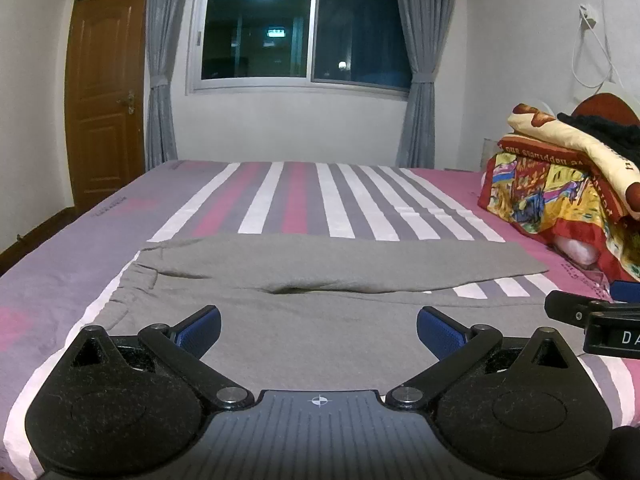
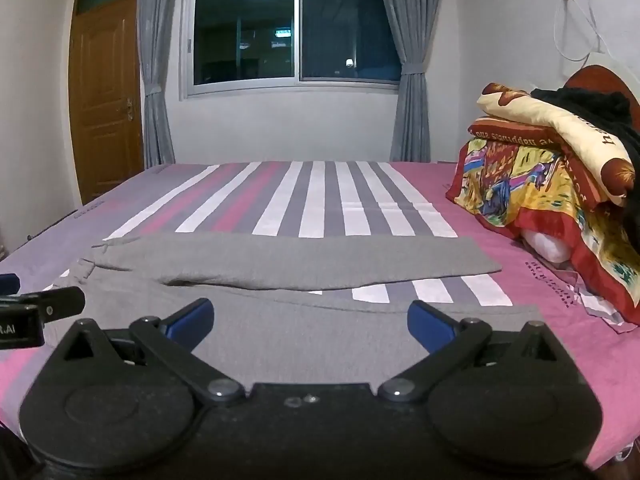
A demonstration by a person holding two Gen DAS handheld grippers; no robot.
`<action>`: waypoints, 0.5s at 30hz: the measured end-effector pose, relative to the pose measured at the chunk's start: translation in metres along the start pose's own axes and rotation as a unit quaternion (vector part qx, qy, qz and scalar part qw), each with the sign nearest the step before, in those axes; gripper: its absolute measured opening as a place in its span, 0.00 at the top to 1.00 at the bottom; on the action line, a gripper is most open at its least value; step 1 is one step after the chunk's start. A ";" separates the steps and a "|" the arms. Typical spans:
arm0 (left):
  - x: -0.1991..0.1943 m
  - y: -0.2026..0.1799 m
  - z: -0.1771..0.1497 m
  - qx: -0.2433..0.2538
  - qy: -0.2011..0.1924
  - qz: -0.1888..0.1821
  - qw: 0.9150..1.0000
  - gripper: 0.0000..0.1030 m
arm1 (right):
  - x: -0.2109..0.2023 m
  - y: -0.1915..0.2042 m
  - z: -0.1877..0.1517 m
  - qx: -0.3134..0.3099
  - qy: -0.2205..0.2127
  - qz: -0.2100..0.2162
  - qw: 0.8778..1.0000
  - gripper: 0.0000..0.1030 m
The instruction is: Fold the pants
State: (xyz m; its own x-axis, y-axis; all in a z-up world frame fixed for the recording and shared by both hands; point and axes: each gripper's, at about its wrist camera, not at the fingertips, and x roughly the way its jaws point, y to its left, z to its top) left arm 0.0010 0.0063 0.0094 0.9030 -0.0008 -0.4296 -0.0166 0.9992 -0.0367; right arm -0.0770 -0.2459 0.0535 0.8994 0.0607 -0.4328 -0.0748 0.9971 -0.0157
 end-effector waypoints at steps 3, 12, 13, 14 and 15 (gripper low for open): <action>-0.001 0.000 0.001 -0.001 0.000 -0.002 1.000 0.00 | -0.002 0.002 0.000 0.001 -0.001 0.000 1.000 0.00; -0.002 -0.006 0.005 0.002 -0.005 -0.004 1.000 0.00 | -0.003 0.002 0.000 0.000 -0.002 0.000 1.000 0.00; -0.002 -0.006 0.006 0.000 -0.005 -0.004 1.000 0.00 | -0.003 0.002 0.000 0.000 -0.002 0.000 1.000 0.00; -0.003 -0.006 0.006 0.002 -0.005 -0.004 1.000 0.00 | -0.003 0.002 0.000 0.000 -0.002 0.000 1.000 0.00; -0.003 -0.007 0.006 0.003 -0.005 -0.005 1.000 0.00 | -0.002 0.002 0.001 -0.001 -0.002 -0.001 1.000 0.00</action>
State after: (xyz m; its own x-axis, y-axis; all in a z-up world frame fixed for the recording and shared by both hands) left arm 0.0011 0.0001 0.0165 0.9073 -0.0104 -0.4204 -0.0047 0.9994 -0.0349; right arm -0.0785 -0.2439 0.0554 0.9010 0.0593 -0.4298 -0.0740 0.9971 -0.0174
